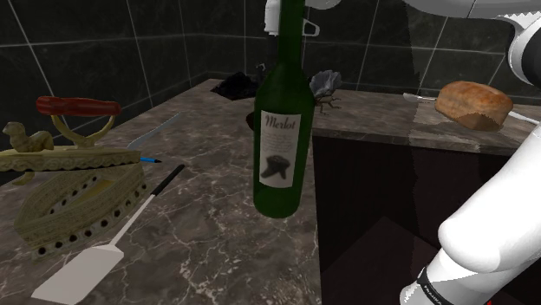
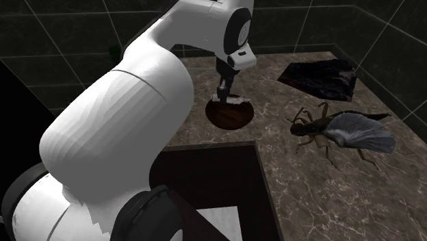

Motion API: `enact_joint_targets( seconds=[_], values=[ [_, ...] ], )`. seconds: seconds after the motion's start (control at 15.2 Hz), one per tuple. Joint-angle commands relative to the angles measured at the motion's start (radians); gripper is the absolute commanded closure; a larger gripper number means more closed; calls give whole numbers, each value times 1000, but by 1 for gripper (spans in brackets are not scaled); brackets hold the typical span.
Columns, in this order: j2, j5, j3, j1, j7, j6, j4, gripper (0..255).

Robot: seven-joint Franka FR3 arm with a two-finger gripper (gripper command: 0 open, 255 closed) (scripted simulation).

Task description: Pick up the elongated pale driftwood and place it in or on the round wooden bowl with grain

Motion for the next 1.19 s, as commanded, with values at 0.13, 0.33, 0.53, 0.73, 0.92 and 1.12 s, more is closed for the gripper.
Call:
enact_joint_targets(
  seconds=[0.13, 0.33, 0.53, 0.73, 0.92, 1.12],
  values=[
    [-17, 9, -4, -2, -10, 56, -70, 255],
    [-26, 14, -5, -3, -15, 97, -120, 255],
    [-33, 18, -5, -3, -20, 139, -167, 255],
    [-34, 18, -5, -2, -20, 148, -177, 255],
    [-34, 18, -5, -2, -20, 148, -177, 255],
    [-34, 18, -5, -3, -20, 148, -177, 255]
  ],
)
